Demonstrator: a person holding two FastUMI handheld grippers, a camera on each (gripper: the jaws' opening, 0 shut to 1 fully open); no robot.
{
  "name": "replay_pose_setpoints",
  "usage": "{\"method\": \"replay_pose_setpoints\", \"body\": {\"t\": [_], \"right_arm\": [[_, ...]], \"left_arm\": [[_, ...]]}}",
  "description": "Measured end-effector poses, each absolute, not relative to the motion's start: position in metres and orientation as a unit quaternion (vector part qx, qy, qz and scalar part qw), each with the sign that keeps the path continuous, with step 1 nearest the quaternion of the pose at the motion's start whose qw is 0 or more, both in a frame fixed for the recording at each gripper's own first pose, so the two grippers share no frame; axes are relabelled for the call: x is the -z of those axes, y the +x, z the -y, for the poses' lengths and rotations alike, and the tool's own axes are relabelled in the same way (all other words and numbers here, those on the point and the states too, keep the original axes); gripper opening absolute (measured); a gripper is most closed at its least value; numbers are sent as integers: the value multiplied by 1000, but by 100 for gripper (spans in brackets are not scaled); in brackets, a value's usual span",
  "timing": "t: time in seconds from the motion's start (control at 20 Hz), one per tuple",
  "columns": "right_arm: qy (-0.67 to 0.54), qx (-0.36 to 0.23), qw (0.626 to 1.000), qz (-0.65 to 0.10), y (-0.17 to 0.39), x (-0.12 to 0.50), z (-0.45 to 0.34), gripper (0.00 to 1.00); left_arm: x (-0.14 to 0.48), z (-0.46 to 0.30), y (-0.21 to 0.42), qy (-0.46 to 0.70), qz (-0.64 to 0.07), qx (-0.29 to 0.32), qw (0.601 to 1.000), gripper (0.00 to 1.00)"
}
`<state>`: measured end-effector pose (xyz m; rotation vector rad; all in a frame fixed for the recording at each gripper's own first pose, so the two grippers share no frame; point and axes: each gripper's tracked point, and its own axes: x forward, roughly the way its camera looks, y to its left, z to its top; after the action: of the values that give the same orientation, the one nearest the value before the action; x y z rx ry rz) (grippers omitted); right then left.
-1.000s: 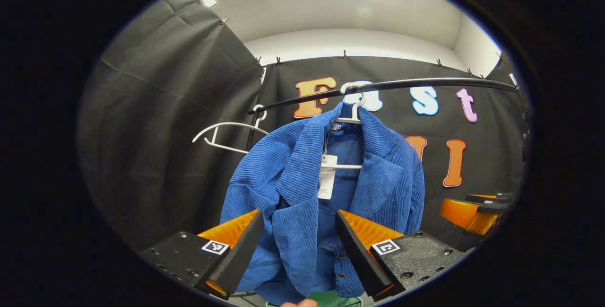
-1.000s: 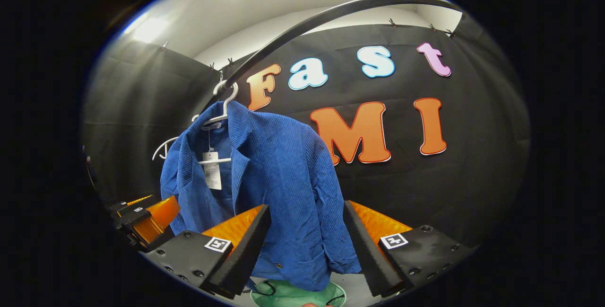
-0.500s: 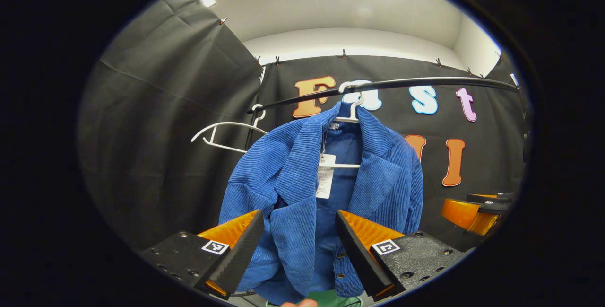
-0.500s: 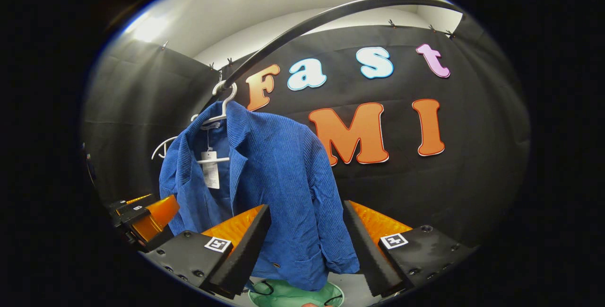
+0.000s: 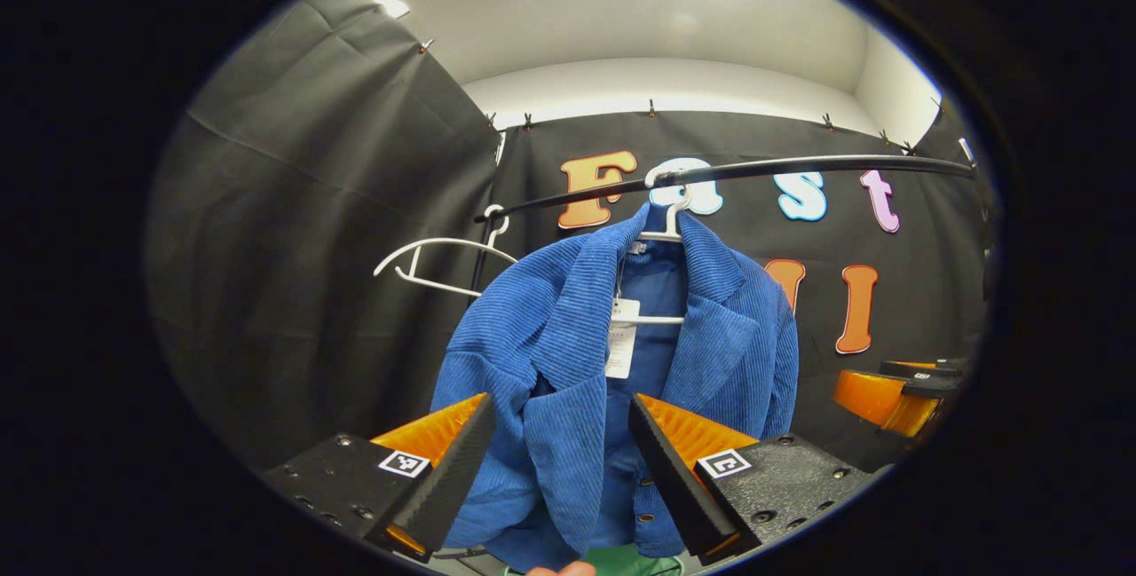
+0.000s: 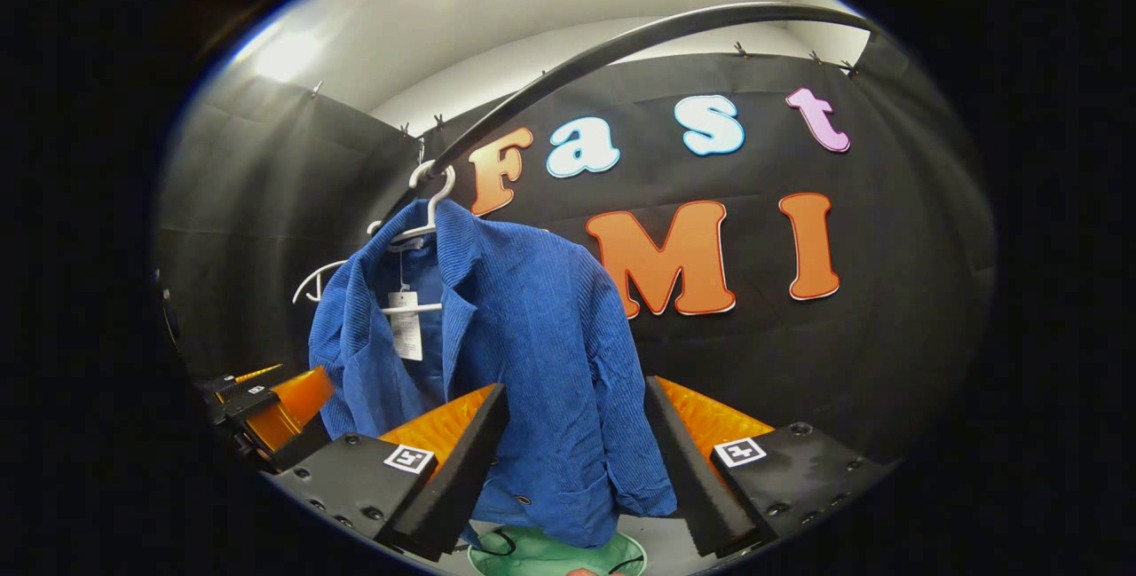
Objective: Grasp the clothes on the hanger with both hands and then place them into the laundry hamper below.
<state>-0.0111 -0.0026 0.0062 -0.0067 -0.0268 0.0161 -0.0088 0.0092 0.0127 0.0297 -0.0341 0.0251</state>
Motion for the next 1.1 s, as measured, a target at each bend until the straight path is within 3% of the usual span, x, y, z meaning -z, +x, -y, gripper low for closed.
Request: {"method": "replay_pose_setpoints", "body": {"t": [0.05, 0.15, 0.25, 0.35, 0.55, 0.65, 0.7, 0.8, 0.85, 0.9, 0.95, 1.0, 1.1], "right_arm": [[-4, -12, 1000, 16, -11, -7, 0, 99], [-4, -19, 1000, 14, -8, -4, -4, 99], [2, -27, 1000, 8, -2, 1, -9, 94], [12, -42, 999, 4, 7, 3, -17, 100], [15, -78, 997, -4, 30, 8, -42, 94], [19, -100, 995, -10, 47, 13, -63, 99], [22, -111, 993, -12, 55, 15, -74, 92], [26, -130, 991, -14, 73, 20, -99, 97], [26, -130, 991, -16, 83, 25, -107, 100], [26, -123, 992, -18, 93, 30, -112, 89], [26, -109, 993, -21, 102, 35, -114, 97], [26, -89, 995, -21, 113, 41, -114, 97], [25, -57, 998, -25, 133, 54, -114, 97]], "left_arm": [[-16, -14, -8, 21, 21, -17, 999, 95], [-19, -17, -7, 22, 24, -21, 999, 92], [-18, -19, -6, 11, 20, -22, 1000, 92], [-13, -21, -7, 3, 12, -24, 1000, 92], [-9, -27, -13, 5, 2, -30, 1000, 92], [-7, -31, -15, 10, -4, -36, 999, 92], [-6, -34, -16, 10, -7, -40, 999, 92], [-5, -42, -18, 9, -12, -51, 999, 92], [-4, -46, -19, 11, -14, -56, 998, 92], [-3, -50, -19, 16, -16, -61, 998, 95], [-3, -54, -20, 20, -17, -66, 997, 95], [-3, -57, -21, 24, -17, -69, 997, 92], [-2, -60, -22, 29, -18, -74, 997, 95]]}}
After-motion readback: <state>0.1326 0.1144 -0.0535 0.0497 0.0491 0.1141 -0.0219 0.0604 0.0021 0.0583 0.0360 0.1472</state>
